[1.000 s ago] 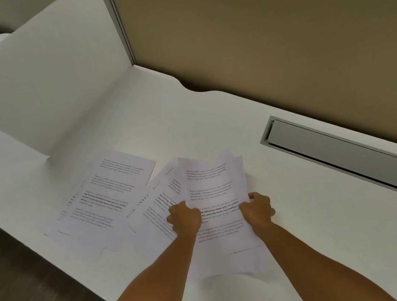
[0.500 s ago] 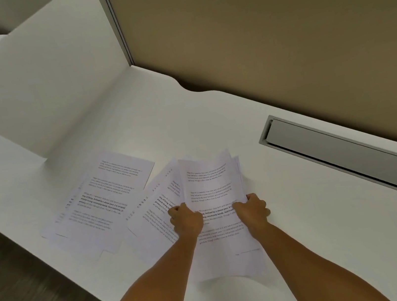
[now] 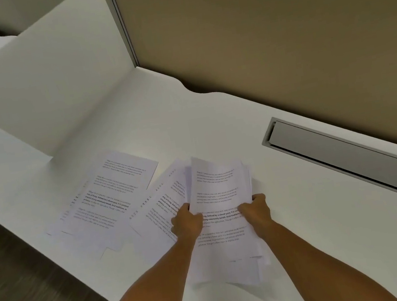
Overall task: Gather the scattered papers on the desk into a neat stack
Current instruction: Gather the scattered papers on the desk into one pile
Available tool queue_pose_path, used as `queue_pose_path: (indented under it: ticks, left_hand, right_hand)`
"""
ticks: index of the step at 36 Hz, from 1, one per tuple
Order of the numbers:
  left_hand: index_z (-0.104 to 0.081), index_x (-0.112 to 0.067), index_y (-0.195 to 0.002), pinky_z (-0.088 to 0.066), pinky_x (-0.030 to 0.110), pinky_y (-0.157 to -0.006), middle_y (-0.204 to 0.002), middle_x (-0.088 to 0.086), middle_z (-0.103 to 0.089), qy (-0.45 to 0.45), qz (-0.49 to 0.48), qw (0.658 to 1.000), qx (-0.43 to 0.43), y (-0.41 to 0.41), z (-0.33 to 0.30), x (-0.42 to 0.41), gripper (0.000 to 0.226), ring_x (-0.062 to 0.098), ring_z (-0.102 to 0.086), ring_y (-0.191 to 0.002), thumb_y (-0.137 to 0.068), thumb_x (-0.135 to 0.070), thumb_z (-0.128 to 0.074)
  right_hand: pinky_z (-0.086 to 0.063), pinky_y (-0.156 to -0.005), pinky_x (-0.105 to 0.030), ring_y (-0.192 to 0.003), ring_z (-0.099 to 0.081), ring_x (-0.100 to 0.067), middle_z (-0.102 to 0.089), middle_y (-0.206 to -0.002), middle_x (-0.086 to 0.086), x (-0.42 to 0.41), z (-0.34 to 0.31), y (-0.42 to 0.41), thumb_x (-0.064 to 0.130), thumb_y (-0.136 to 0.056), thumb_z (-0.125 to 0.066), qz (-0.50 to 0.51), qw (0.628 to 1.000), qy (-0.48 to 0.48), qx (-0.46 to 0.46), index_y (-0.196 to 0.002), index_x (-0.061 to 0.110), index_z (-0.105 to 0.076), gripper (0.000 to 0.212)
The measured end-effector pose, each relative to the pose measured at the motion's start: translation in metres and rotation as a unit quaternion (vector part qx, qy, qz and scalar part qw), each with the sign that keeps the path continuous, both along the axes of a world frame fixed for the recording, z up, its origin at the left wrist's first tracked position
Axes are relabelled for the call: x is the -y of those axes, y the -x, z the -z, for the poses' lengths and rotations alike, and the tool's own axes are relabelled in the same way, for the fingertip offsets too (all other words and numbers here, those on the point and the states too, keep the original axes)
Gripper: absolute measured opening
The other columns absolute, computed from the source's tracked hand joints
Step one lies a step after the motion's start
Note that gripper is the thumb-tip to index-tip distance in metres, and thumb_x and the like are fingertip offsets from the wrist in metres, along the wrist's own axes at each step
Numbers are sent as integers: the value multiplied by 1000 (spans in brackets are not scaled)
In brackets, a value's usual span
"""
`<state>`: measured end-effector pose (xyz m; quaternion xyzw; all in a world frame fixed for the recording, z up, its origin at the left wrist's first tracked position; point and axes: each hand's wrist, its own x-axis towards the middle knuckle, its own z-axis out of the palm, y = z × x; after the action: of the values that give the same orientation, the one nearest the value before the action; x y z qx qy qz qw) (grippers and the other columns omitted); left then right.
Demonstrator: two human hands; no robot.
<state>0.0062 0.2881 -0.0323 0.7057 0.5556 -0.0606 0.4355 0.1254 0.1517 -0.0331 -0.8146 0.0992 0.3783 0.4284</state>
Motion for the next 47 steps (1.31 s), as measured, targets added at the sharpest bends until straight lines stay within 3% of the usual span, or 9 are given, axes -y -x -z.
queue_pose_path:
  ticks: [2, 5, 8, 11, 15, 20, 25, 32, 47]
  left_hand:
    - [-61, -11, -116, -54, 48, -93, -116, 9, -68, 35, -9, 997, 62, 3, -1, 2, 27, 28, -64, -103, -90, -14, -63]
    - [-56, -10, -117, -60, 42, -83, -116, 10, -66, 41, -12, 993, 112, 8, -7, 6, 28, 25, -67, -97, -90, -9, -63]
    - [-41, -16, -118, -61, 35, -72, -115, 10, -64, 32, -15, 992, 122, 12, -16, 8, 39, 24, -67, -88, -89, -5, -64]
    - [-29, -19, -118, -60, 38, -76, -115, 15, -61, 42, -30, 989, 137, 18, -30, 10, 57, 25, -66, -86, -83, 0, -70]
    - [-34, -12, -133, -52, 37, -89, -129, 21, -55, 39, -35, 987, 154, 27, -50, 11, 75, 29, -61, -107, -75, -1, -79]
    - [-54, -3, -125, -57, 45, -89, -121, 19, -65, 7, -33, 987, 158, 43, -78, 8, 57, 32, -67, -101, -75, -3, -80]
    - [-62, -2, -118, -58, 42, -86, -113, 16, -69, -43, 5, 987, 155, 51, -95, -5, 47, 31, -68, -97, -75, -6, -80]
    - [-65, -6, -113, -58, 41, -86, -108, 12, -71, -74, 64, 989, 112, 44, -92, -38, 38, 29, -69, -93, -77, -8, -78]
    - [-66, -5, -107, -52, 25, -68, -104, 14, -71, -20, 204, 975, 91, 19, -34, -115, 26, 20, -63, -80, -83, 4, -65]
  right_hand:
    - [-52, -95, -47, -97, -61, -26, -57, -102, -3, 4, -2, 2, 10, -83, -65, 16, 1000, 11, 0, -126, 14, -36, 52]
    - [-55, -70, -31, -85, -59, -19, -57, -106, -6, 10, -8, 5, 5, -84, -68, 46, 999, -14, -5, -131, 11, -40, 55]
    - [-55, -68, -29, -77, -64, -23, -71, -106, -19, 20, -14, 12, -1, -83, -68, 43, 999, -17, -10, -102, 1, -66, 19]
    - [-51, -69, -30, -83, -67, -30, -71, -105, -26, 30, -20, 21, -3, -82, -67, 47, 998, -37, -10, -98, -10, -70, 18]
    - [-57, -75, -35, -85, -68, -30, -73, -102, -21, 39, -31, 34, -3, -82, -70, 62, 996, -69, -11, -82, 7, -71, 10]
    - [-57, -92, -43, -102, -67, -34, -71, -104, -15, 44, -45, 56, -3, -83, -72, 86, 988, -124, -39, -115, -2, -69, 33]
    - [-50, -63, -26, -86, -64, -24, -69, -103, -12, 41, -59, 81, 4, -83, -74, 97, 985, -134, -50, -114, 1, -67, 32]
    - [-55, -95, -51, -106, -67, -35, -69, -114, -18, 18, -50, 99, 3, -83, -73, 138, 979, -139, -56, -121, -1, -63, 40]
    - [-49, -68, -24, -67, -52, -12, -64, -120, -17, -68, -16, 125, -3, -85, -64, 207, 977, -17, -38, -144, -3, -42, 62]
